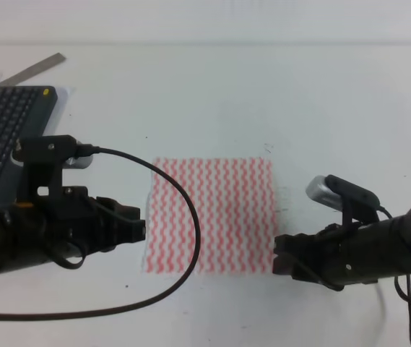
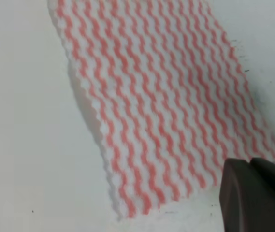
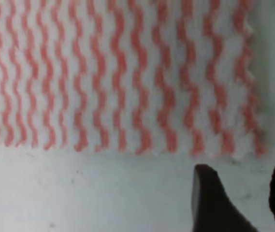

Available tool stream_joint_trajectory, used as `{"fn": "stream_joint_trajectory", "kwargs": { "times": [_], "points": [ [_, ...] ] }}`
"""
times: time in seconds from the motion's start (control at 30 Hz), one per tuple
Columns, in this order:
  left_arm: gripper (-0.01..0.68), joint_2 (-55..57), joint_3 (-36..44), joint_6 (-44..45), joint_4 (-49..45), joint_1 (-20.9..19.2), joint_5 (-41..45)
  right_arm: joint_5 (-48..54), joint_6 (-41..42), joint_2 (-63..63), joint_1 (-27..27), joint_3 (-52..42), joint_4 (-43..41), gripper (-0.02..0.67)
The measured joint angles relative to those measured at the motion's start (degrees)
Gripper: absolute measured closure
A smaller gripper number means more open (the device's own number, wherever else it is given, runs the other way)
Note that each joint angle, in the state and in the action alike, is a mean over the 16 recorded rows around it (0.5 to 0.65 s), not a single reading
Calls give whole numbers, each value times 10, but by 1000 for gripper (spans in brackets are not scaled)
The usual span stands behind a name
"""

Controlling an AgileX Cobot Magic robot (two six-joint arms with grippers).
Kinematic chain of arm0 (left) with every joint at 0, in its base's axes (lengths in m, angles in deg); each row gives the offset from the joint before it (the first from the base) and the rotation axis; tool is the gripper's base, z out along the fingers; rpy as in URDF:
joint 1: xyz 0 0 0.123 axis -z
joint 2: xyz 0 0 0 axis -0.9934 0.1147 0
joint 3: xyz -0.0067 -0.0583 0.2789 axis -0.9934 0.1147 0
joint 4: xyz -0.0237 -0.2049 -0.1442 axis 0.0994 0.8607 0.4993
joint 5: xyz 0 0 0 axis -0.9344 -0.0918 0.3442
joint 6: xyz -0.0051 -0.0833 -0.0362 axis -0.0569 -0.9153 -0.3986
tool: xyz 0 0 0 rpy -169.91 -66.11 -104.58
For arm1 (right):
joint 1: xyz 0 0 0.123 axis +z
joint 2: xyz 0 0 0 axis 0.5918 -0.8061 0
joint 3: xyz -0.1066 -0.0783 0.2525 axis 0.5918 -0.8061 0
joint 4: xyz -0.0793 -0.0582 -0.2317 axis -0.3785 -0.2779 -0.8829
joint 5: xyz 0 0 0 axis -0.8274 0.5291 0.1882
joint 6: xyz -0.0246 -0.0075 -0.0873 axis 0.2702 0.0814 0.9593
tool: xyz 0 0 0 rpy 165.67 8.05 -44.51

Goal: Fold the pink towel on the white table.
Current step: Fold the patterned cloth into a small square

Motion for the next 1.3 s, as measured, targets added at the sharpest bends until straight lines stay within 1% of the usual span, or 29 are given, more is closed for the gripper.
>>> {"fn": "stream_joint_trajectory", "kwargs": {
  "times": [0.87,1.1,1.3],
  "points": [
    [675,0,0,0,0,0,9,6,2,-91,0,62,7,394],
    [675,0,0,0,0,0,12,9,2,-106,0,67,6,433],
    [675,0,0,1,0,0,19,10,2,-114,-1,70,2,499]
  ]
}}
